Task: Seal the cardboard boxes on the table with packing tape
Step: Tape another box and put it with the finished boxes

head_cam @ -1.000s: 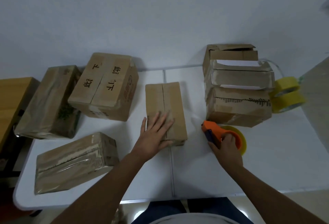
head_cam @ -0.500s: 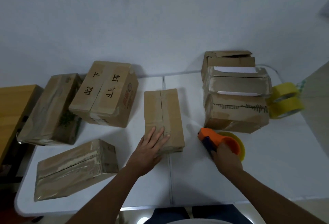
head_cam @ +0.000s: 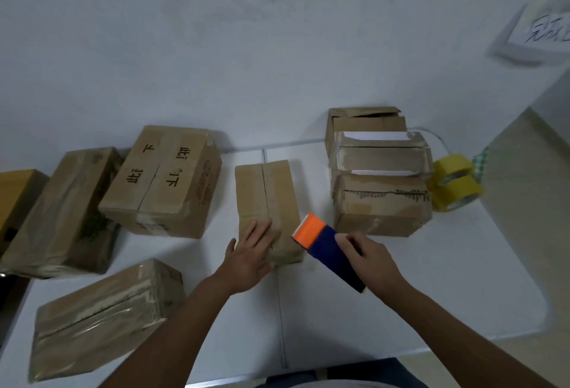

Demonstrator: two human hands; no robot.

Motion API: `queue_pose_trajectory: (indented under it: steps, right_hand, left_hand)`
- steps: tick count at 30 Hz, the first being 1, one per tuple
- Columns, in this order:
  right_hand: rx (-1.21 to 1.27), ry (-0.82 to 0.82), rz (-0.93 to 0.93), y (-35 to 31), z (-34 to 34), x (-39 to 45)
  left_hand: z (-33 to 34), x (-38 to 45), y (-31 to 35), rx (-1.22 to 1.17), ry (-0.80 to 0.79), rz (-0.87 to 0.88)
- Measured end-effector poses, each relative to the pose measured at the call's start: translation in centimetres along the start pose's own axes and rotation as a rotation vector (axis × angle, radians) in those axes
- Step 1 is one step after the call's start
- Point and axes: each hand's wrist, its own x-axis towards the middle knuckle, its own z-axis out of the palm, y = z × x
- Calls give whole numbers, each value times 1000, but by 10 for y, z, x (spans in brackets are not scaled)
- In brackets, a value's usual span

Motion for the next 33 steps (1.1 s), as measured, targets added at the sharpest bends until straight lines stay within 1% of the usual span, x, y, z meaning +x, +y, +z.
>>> queue_pose_trajectory:
  steps: [2, 3, 4, 5, 6, 7, 8, 10, 13, 19, 22, 26, 30, 33]
  right_hand:
    - [-68, 6, -48, -5, -1, 0]
    - [-108, 4, -70, -8, -3, 0]
    - [-141, -1, -93, -10, -4, 1]
    - [-163, -11, -109, -13, -6, 1]
    - [-176, -23, -122, -15, -8, 3]
    - [-191, -33, -131, -17, -9, 3]
    - [-211, -39, -145, -18, -10, 4]
    - [-262, -47, -172, -20, -12, 6]
    - [-297, -58, -195, -21, -14, 8]
    - [-314, -76, -225, -20, -18, 12]
    - [-320, -97, -252, -23, -20, 14]
    - [-406, -142, -282, -27, -22, 19]
    - [-504, -236, -288, -33, -23, 30]
    - [-532, -312, -292, -42, -22, 36]
  left_hand:
    - [-14, 5, 12, -186, 80, -87]
    - [-21, 4, 20, -347, 132, -168]
    - [-31, 1, 30, -560, 159, -275]
    - [-40, -3, 41, -811, 136, -382]
    - [-48, -6, 50, -1057, 68, -463]
    - [-54, -8, 58, -1262, -16, -500]
    - [-58, -11, 64, -1412, -70, -511]
    - [-61, -15, 71, -1584, -94, -517]
    - [-59, -19, 75, -1644, -63, -530]
    - [-51, -20, 78, -1618, -5, -523]
    - [-47, -18, 81, -1566, 61, -560]
    - [-43, -19, 89, -1479, 154, -578]
    - [-36, -20, 92, -1412, 189, -598]
    - [-33, -22, 92, -1389, 229, -632]
